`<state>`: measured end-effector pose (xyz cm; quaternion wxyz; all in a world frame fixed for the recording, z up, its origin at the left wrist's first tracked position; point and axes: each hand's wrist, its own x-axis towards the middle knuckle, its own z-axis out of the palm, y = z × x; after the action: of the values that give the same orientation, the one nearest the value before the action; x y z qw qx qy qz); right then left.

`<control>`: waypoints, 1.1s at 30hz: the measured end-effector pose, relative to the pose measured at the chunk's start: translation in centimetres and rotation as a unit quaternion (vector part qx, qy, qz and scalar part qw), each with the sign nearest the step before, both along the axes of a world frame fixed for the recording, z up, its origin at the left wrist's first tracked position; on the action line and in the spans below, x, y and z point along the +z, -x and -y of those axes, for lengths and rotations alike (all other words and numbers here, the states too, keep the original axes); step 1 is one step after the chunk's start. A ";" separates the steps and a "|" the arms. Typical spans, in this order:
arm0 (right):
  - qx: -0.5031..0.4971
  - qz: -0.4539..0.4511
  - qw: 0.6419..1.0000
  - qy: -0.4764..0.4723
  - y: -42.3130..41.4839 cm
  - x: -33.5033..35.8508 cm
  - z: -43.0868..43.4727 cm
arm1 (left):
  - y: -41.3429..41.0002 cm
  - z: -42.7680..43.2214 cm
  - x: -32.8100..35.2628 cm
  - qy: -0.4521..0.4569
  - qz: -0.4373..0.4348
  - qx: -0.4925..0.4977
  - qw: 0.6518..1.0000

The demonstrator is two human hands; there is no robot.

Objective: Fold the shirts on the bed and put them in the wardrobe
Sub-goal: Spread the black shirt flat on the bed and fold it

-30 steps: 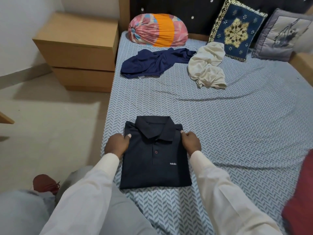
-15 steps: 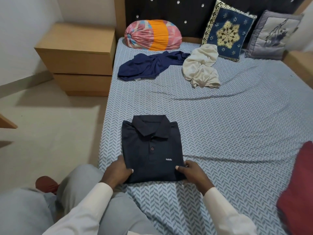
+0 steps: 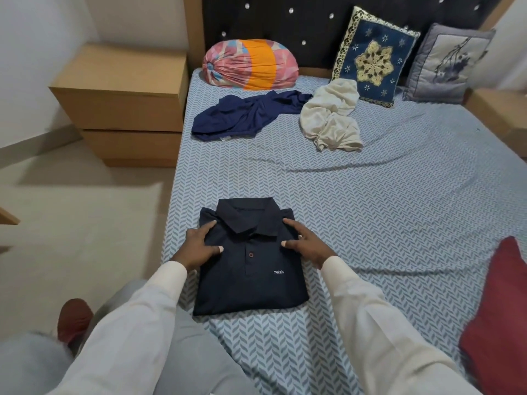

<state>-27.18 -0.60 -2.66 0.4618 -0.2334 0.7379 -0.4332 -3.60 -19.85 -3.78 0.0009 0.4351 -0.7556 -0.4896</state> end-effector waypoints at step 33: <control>0.066 -0.303 0.948 -0.067 -11.1 8.3 8.2 | -7.4 4.6 5.4 0.122 -0.075 -0.083 0.986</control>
<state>-16.10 -8.81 5.63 0.2587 -0.3698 0.8536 -0.2602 3.82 -24.44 1.58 0.0697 0.3298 -0.8408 -0.4236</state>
